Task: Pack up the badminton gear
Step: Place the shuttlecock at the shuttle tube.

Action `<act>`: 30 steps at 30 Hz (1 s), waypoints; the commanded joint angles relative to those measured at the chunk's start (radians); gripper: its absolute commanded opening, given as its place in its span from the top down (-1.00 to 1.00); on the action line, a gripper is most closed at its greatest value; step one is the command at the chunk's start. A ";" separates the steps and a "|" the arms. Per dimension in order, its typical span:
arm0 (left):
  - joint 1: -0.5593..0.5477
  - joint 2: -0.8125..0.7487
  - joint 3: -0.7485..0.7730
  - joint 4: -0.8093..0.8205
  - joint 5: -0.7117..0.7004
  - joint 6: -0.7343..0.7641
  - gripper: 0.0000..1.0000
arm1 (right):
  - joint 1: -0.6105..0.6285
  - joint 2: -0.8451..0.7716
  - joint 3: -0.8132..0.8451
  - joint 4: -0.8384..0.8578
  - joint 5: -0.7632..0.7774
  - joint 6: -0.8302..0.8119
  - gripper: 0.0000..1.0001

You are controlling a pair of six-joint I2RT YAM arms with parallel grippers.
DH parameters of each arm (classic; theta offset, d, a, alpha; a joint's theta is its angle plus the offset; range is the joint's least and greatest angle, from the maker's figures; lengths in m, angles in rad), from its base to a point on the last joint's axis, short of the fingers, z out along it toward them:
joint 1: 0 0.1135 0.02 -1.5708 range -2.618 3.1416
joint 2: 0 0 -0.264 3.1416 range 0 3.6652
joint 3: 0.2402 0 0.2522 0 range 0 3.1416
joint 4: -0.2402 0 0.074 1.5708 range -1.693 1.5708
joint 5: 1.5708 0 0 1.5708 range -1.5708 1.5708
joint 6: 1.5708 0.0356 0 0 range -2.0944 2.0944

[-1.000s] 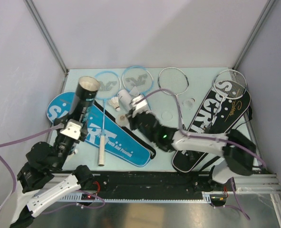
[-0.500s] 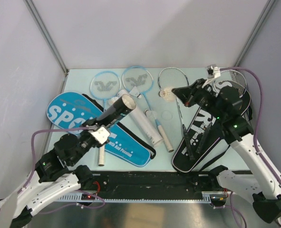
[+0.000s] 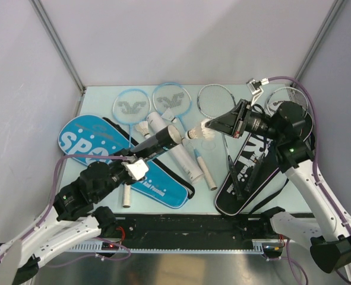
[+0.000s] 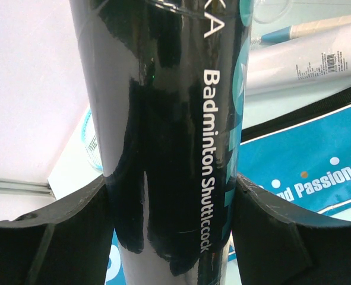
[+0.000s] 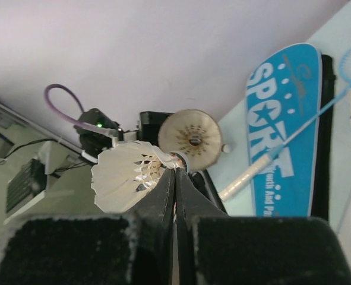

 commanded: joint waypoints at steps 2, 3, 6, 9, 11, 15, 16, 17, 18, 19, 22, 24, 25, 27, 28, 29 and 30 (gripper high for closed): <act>0.005 0.008 0.030 0.060 0.036 0.027 -0.34 | 0.055 0.030 0.001 0.187 -0.007 0.120 1.00; 0.005 0.009 0.031 0.060 0.037 0.024 -0.33 | 0.064 0.043 0.000 0.202 0.004 0.126 1.00; 0.004 0.012 0.039 0.063 0.042 0.024 -0.34 | 0.095 0.079 0.001 0.218 0.031 0.128 1.00; 0.003 0.013 0.053 0.066 0.046 0.027 -0.34 | 0.134 0.118 0.000 0.214 0.058 0.115 1.00; 0.004 0.010 0.057 0.066 0.050 0.028 -0.34 | 0.160 0.143 0.000 0.223 0.075 0.111 1.00; 0.004 0.001 0.049 0.076 0.050 0.030 -0.34 | 0.203 0.187 0.001 0.246 0.107 0.103 1.00; 0.004 -0.001 0.048 0.078 0.048 0.029 -0.34 | 0.212 0.199 0.001 0.246 0.115 0.101 1.00; 0.004 -0.003 0.048 0.080 0.046 0.029 -0.34 | 0.220 0.208 0.000 0.244 0.126 0.098 1.00; 0.004 -0.005 0.048 0.082 0.045 0.027 -0.34 | 0.230 0.217 0.000 0.242 0.135 0.095 1.00; 0.004 -0.005 0.048 0.085 0.043 0.025 -0.34 | 0.238 0.223 0.001 0.241 0.144 0.087 1.00; 0.005 0.000 0.054 0.093 0.034 0.017 -0.34 | 0.273 0.242 0.000 0.226 0.179 0.063 1.00; 0.004 0.008 0.062 0.098 0.027 0.010 -0.34 | 0.296 0.251 0.000 0.206 0.211 0.042 1.00; 0.005 0.012 0.064 0.099 0.025 0.008 -0.33 | 0.305 0.254 0.001 0.199 0.226 0.037 1.00; 0.005 0.022 0.067 0.104 0.024 0.004 -0.33 | 0.320 0.261 0.000 0.189 0.250 0.027 1.00; 0.005 0.029 0.068 0.107 0.023 0.003 -0.33 | 0.326 0.262 0.000 0.185 0.269 0.022 1.00; 0.005 0.034 0.068 0.109 0.020 0.002 -0.33 | 0.336 0.263 0.000 0.179 0.286 0.013 1.00; 0.005 0.040 0.068 0.110 0.016 0.001 -0.33 | 0.346 0.263 0.000 0.173 0.309 0.004 1.00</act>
